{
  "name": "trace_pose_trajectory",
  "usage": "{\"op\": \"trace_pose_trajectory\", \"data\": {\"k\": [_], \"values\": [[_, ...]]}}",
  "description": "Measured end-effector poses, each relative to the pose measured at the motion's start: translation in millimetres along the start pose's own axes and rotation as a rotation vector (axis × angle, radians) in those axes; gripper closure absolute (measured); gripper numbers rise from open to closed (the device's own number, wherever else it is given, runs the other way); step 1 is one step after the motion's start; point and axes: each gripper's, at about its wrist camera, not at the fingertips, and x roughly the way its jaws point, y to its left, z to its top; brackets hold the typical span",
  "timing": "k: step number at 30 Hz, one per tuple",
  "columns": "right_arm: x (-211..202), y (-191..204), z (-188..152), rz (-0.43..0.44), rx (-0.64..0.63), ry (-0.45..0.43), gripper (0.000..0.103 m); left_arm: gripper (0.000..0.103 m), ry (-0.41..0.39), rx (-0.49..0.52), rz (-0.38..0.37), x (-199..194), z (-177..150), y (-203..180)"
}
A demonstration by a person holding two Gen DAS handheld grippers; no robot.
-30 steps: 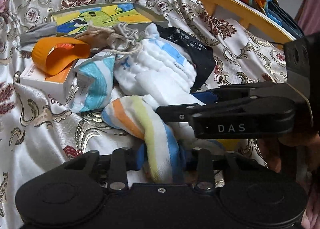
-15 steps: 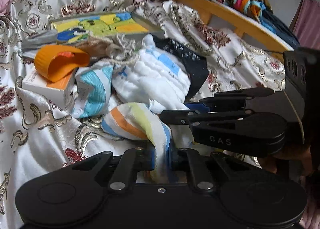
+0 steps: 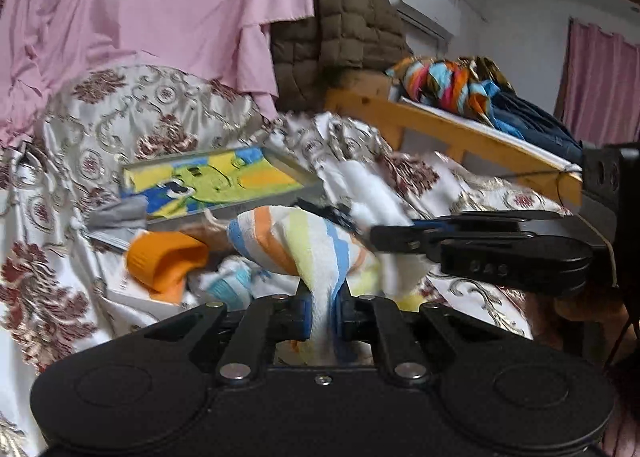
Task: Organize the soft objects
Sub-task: 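Carry the striped towel and white cloth into the metal tray with both tools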
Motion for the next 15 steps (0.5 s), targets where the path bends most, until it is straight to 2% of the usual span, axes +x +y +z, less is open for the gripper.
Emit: {"op": "trace_pose_trajectory", "data": {"k": [4, 7, 11, 15], "values": [[-10.7, -10.5, 8.4, -0.054, 0.04, -0.051, 0.091, 0.092, -0.014, -0.013, 0.024, -7.4, 7.1, 11.8], [-12.2, -21.1, 15.0, -0.067, 0.06, -0.054, 0.091, 0.093, -0.022, 0.013, 0.036, -8.1, 21.8, 21.9], [-3.8, -24.5, 30.7, -0.069, 0.024, -0.045, 0.091, 0.093, -0.047, 0.014, 0.03, -1.7, 56.6, 41.8], [22.7, -27.8, 54.5, -0.059, -0.019, -0.018, 0.09, 0.092, -0.084, 0.015, 0.039, 15.8, 95.1, 63.1]]}}
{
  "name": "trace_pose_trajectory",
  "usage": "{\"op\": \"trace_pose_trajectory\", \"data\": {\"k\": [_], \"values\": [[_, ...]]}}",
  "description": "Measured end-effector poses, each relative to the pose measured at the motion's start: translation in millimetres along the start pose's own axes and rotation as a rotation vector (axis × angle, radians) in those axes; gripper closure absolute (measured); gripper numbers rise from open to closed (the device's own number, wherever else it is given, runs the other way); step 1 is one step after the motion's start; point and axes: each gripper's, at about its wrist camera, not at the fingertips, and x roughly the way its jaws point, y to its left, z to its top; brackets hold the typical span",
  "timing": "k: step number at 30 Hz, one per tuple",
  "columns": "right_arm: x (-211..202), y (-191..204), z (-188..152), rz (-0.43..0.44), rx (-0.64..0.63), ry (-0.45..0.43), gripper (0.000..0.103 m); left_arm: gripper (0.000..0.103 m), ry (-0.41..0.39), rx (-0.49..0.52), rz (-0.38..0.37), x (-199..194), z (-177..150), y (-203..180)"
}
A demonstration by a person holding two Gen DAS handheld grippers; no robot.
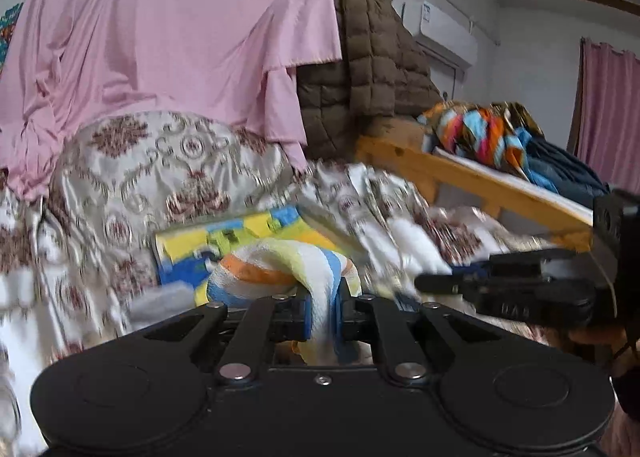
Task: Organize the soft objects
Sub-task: 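Carry the striped towel and white cloth into the metal tray with both tools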
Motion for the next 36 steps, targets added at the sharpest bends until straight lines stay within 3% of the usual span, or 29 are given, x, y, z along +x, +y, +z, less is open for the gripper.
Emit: {"op": "trace_pose_trajectory", "data": {"k": [5, 9, 17, 22, 27, 32, 36], "values": [[47.6, -12.9, 35.7, 0.016, 0.01, 0.023, 0.09, 0.092, -0.025, 0.012, 0.062, 54.7, 33.4, 28.9], [94.0, -19.6, 61.7, -0.011, -0.003, 0.042, 0.09, 0.092, -0.015, -0.023, 0.114, 111.8, 42.2, 58.9], [207.2, -46.8, 87.2, -0.069, 0.036, 0.156, 0.09, 0.092, 0.002, -0.088, 0.201, 209.0, 25.9, 112.3], [270.5, -72.8, 84.1, -0.088, 0.163, 0.219, 0.09, 0.092, 0.09, -0.206, 0.241, 254.4, 13.0, 136.4], [316.9, -96.1, 63.8, -0.106, 0.307, 0.307, 0.09, 0.092, 0.161, -0.211, 0.226, 273.9, 2.3, 139.5], [337.2, -95.2, 47.8, -0.143, 0.294, 0.395, 0.089, 0.091, 0.241, -0.235, 0.213, 284.0, -5.2, 142.4], [337.5, -90.7, 43.3, -0.148, 0.284, 0.42, 0.081, 0.087, 0.276, -0.222, 0.221, 282.4, -6.0, 141.0]]}}
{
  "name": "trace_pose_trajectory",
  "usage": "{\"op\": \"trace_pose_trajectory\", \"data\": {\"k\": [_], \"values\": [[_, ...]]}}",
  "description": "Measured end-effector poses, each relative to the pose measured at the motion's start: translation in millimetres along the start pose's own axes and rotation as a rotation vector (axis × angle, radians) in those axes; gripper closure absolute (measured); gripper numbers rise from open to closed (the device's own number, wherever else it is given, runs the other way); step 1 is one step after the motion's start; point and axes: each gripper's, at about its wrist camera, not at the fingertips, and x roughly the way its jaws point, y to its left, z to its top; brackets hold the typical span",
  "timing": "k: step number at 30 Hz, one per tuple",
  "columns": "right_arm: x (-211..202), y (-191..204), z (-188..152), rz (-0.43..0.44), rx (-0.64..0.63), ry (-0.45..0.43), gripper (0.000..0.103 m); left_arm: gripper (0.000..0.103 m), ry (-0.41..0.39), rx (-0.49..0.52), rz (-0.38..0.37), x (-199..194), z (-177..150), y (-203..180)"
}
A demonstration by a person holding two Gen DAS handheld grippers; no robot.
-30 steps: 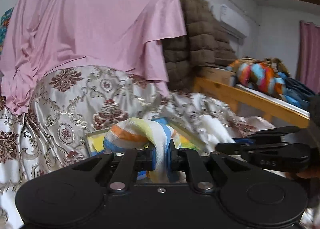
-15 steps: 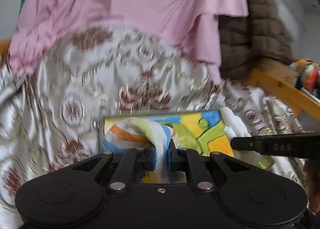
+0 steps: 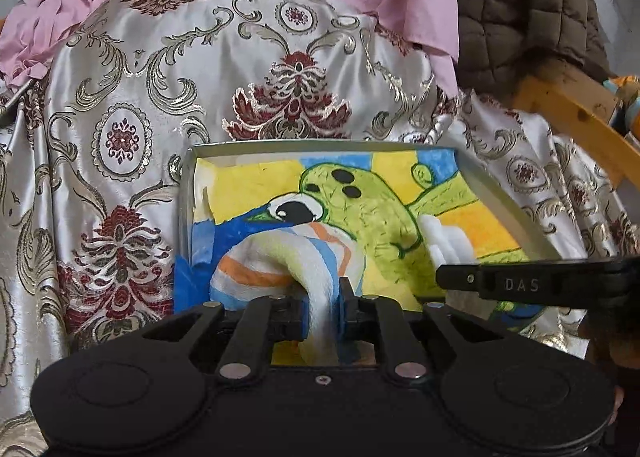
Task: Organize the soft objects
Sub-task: 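Carry the striped towel and white cloth into the metal tray with both tools, then open both tools and withdraw them from the tray toward the pile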
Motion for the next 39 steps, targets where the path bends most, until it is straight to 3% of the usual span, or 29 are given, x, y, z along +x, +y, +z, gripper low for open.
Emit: {"op": "trace_pose_trajectory", "data": {"k": [6, 8, 10, 12, 16, 21, 28, 31, 39], "values": [[-4.4, -0.1, 2.7, -0.017, -0.01, 0.005, 0.065, 0.079, 0.036, 0.034, 0.029, -0.7, -0.4, -5.4], [-5.7, 0.4, 3.7, -0.025, -0.018, 0.007, 0.06, 0.069, 0.03, 0.038, 0.038, -4.7, 0.3, -6.2], [-9.3, 0.3, 4.4, -0.027, -0.022, 0.006, 0.049, 0.042, 0.016, 0.038, 0.055, -11.8, 2.1, -6.6], [-16.9, -0.1, 5.2, -0.013, -0.023, -0.01, 0.036, 0.026, -0.023, 0.047, 0.082, -23.6, 4.9, -7.4], [-41.3, -1.2, 8.8, 0.0, -0.026, -0.056, 0.025, 0.016, -0.064, 0.044, 0.097, -52.8, 11.7, -6.9], [-88.8, -3.5, 14.2, 0.014, -0.001, -0.131, 0.018, 0.006, -0.149, 0.067, 0.142, -106.6, 2.2, -13.5], [-162.1, 10.8, -2.4, 0.079, -0.014, -0.204, 0.007, 0.001, -0.282, 0.112, 0.202, -184.9, -16.9, -35.8], [-199.2, 14.9, -12.9, 0.106, -0.012, -0.25, 0.0, 0.001, -0.325, 0.107, 0.196, -218.7, -21.2, -44.2], [-285.1, 15.4, -49.8, 0.131, -0.008, -0.352, 0.0, 0.001, -0.395, 0.073, 0.155, -294.1, -42.2, -64.3]]}}
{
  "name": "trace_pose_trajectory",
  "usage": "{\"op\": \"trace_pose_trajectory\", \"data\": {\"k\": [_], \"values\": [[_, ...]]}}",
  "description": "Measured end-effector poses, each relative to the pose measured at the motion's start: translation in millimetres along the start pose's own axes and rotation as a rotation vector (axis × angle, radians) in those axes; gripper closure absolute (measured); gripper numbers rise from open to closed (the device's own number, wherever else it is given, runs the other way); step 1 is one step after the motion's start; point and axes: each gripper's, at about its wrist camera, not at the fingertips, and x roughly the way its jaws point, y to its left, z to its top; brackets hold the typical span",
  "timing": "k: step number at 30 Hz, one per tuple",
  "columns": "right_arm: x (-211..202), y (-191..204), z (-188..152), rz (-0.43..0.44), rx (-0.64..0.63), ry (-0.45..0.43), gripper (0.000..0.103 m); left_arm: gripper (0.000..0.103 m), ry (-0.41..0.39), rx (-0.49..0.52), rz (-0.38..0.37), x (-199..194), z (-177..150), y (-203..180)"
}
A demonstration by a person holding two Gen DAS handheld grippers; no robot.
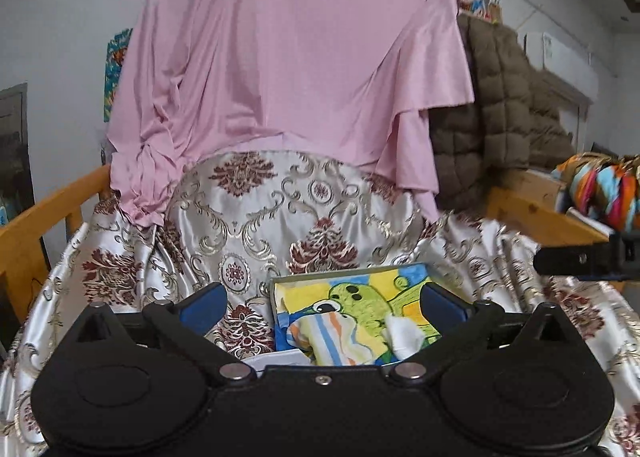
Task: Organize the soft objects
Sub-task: 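Open both tools and withdraw them from the tray toward the pile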
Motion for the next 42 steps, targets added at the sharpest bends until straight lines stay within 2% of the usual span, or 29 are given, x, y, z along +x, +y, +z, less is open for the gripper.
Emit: {"op": "trace_pose_trajectory", "data": {"k": [6, 11, 19, 25, 31, 42], "values": [[-59.8, 19.7, -20.5, -0.001, -0.045, -0.044, 0.0, 0.001, -0.055, -0.007, -0.013, -61.5, -12.8, -4.2], [-103.7, 43.4, -51.2, 0.014, -0.162, -0.124, 0.0, 0.001, -0.084, 0.05, -0.007, -102.7, -38.5, -12.1], [-146.8, 70.2, -102.0, -0.017, -0.26, -0.214, 0.0, 0.001, -0.131, 0.072, -0.017, -147.1, -75.1, -14.7], [-164.1, 79.4, -139.0, -0.055, -0.318, -0.244, 0.0, 0.001, -0.149, 0.066, -0.001, -156.6, -110.4, -13.0], [-164.2, 80.4, -169.1, -0.102, -0.344, -0.255, 0.0, 0.001, -0.115, 0.038, 0.006, -154.0, -130.3, -7.8], [-154.2, 69.8, -189.9, -0.129, -0.313, -0.205, 0.0, 0.001, 0.026, 0.05, 0.024, -135.0, -150.7, -7.6]]}}
